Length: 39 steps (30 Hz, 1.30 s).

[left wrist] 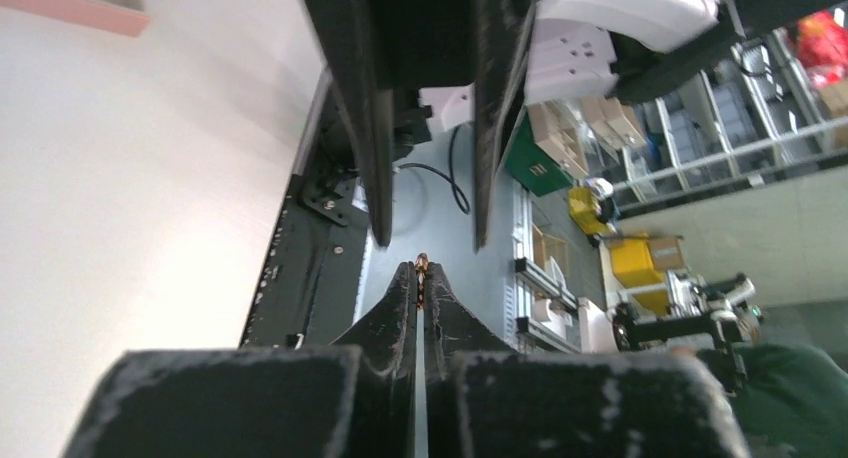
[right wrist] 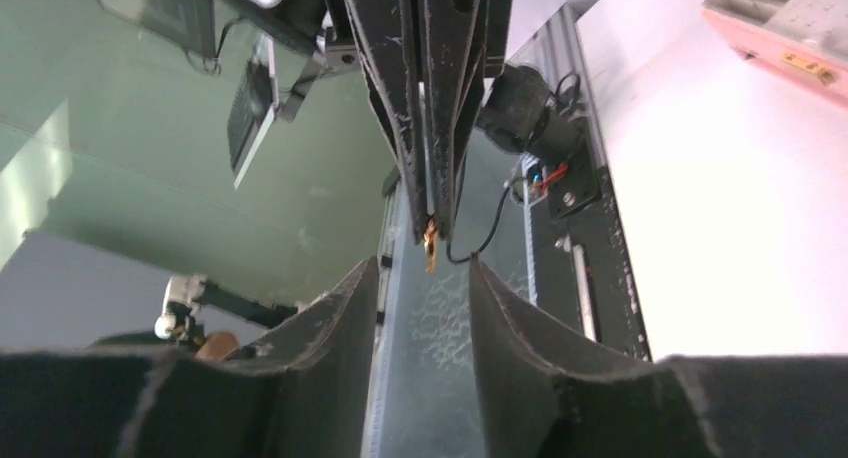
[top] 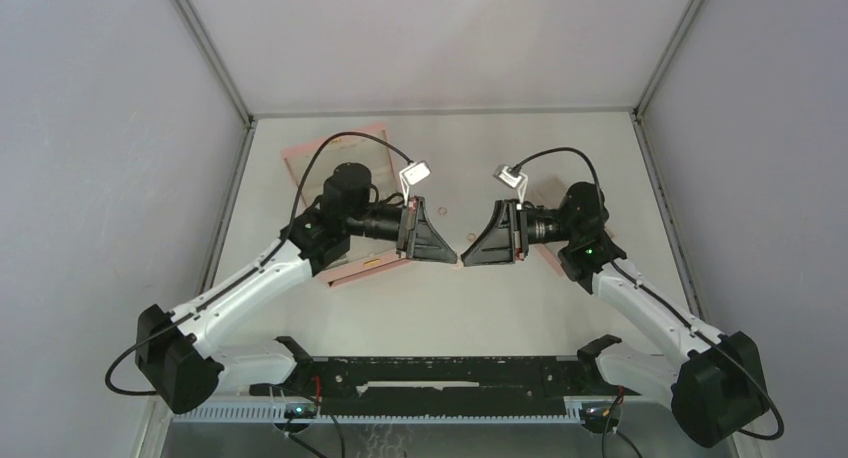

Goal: Organize the mixed jewelry

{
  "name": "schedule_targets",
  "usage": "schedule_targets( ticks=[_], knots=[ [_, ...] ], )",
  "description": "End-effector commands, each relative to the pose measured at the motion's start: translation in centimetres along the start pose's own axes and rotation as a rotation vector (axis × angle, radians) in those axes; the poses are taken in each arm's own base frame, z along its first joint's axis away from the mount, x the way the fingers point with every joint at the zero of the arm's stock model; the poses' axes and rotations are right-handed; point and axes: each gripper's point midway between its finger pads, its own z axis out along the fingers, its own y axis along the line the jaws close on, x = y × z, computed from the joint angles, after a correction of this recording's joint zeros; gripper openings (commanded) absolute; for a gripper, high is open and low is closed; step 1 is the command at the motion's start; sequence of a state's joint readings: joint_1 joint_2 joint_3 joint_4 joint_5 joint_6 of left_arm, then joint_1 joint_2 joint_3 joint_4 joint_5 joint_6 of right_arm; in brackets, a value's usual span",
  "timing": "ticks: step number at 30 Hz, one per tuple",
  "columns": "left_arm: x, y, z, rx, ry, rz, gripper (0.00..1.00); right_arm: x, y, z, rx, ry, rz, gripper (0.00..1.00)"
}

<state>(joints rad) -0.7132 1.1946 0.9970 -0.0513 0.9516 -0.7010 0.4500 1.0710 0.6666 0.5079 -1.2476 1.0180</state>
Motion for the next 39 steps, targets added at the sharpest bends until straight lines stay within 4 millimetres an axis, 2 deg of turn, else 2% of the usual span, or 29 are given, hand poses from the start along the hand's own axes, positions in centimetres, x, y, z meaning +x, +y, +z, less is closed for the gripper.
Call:
schedule_targets(
  ticks=[1, 3, 5, 7, 9, 11, 13, 15, 19, 26, 34, 39],
  knots=[
    [-1.6, 0.5, -2.7, -0.151, -0.075, 0.059, 0.0, -2.4, 0.3, -1.5, 0.12, -0.108, -0.101, 0.54],
    [-2.5, 2.4, -4.5, -0.283, -0.143, 0.04, 0.0, -3.4, -0.8, -2.7, 0.237, -0.163, -0.119, 0.57],
    [-3.5, 5.4, -7.2, -0.528, -0.231, 0.038, 0.0, -4.7, -2.8, -4.5, 0.415, -0.254, -0.117, 0.58],
    [-3.9, 8.9, -10.9, -0.82, -0.319, 0.023, 0.0, -5.0, -4.6, -6.3, 0.561, -0.314, -0.086, 0.58],
    [-3.7, 12.3, -15.5, -1.12, -0.4, -0.004, 0.0, -5.4, -6.4, -8.1, 0.699, -0.378, -0.072, 0.58],
    [-3.1, 14.7, -19.0, -1.345, -0.44, -0.003, 0.0, -5.6, -6.7, -9.0, 0.76, -0.418, -0.076, 0.58],
    [-2.5, 16.5, -21.2, -1.483, -0.446, 0.0, 0.0, -5.9, -6.4, -9.6, 0.791, -0.451, -0.104, 0.58],
    [-1.9, 18.3, -22.1, -1.543, -0.42, -0.031, 0.0, -6.2, -6.1, -10.0, 0.805, -0.472, -0.121, 0.57],
    [-1.4, 21.7, -23.0, -1.541, -0.428, -0.112, 0.0, -6.0, -6.2, -10.2, 0.808, -0.469, -0.117, 0.57],
    [-1.5, 24.0, -25.8, -1.657, -0.454, -0.115, 0.0, -5.1, -7.1, -10.2, 0.819, -0.431, -0.084, 0.56],
    [-1.0, 26.5, -27.1, -1.722, -0.406, -0.141, 0.0, -5.0, -7.7, -9.8, 0.802, -0.419, -0.067, 0.55],
    [-0.8, 27.3, -27.9, -1.75, -0.409, -0.144, 0.0, -4.6, -7.8, -9.9, 0.806, -0.407, -0.061, 0.55]
  ],
)
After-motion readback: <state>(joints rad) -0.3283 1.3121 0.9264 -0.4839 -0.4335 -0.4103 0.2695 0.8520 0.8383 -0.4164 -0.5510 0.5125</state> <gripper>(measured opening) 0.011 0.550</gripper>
